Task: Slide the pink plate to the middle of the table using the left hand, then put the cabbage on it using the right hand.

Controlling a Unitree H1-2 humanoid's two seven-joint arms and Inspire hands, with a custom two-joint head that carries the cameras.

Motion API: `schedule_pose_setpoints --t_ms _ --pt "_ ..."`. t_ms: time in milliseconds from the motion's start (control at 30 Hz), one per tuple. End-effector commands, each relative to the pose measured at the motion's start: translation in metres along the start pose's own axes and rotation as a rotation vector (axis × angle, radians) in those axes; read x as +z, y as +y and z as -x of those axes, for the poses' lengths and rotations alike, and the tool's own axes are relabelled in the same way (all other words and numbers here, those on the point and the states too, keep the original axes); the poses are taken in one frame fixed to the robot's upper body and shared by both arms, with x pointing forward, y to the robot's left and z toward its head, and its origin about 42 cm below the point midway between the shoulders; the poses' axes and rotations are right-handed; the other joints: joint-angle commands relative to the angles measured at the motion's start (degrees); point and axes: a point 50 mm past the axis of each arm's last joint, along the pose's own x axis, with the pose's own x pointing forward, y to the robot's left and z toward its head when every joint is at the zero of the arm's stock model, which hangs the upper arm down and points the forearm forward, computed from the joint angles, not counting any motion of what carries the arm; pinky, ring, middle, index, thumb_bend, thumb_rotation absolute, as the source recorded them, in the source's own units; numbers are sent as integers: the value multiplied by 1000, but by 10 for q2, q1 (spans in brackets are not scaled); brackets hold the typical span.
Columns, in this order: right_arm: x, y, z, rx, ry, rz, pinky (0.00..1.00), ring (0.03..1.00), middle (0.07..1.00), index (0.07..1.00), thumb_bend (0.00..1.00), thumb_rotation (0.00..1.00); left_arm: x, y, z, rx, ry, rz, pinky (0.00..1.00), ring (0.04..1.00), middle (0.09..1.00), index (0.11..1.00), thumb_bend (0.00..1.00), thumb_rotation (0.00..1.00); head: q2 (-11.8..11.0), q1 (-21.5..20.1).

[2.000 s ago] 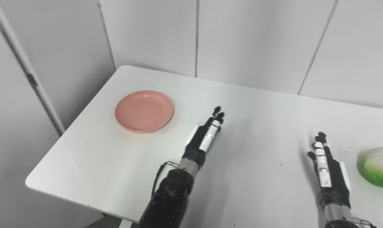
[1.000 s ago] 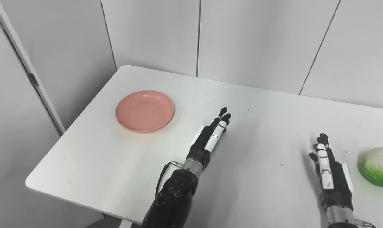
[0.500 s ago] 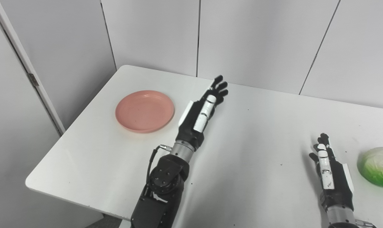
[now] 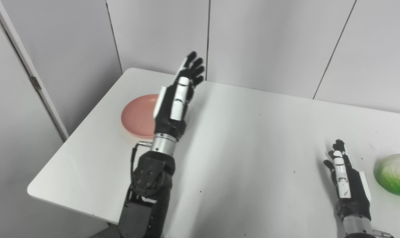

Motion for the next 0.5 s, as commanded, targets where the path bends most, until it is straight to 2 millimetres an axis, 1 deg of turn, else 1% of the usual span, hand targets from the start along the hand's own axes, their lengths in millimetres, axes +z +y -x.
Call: schedule_pose_setpoints --t_ms 0,67,167,333,467 --pt "12 -5 -5 -4 -56 14 967 967 987 979 163 1000 22 4 -16 28 -123 -4 922 924 938 924 458 1000 0 0" --pt "11 -5 -6 0 -64 14 959 965 984 979 159 1000 25 19 -18 69 -142 -9 936 927 937 926 457 1000 0 2" --pt "10 -6 -6 1 -61 13 983 969 984 982 159 1000 31 41 -21 136 -166 -15 939 930 938 930 452 1000 -1 3" --pt "9 -7 -7 7 -52 5 998 975 990 991 160 1000 37 65 -22 212 -193 -14 939 933 936 929 447 1000 -1 6" --pt "10 -6 -6 9 -49 3 1000 978 990 990 157 1000 39 85 -23 264 -207 -22 957 944 957 950 452 1000 -1 7"
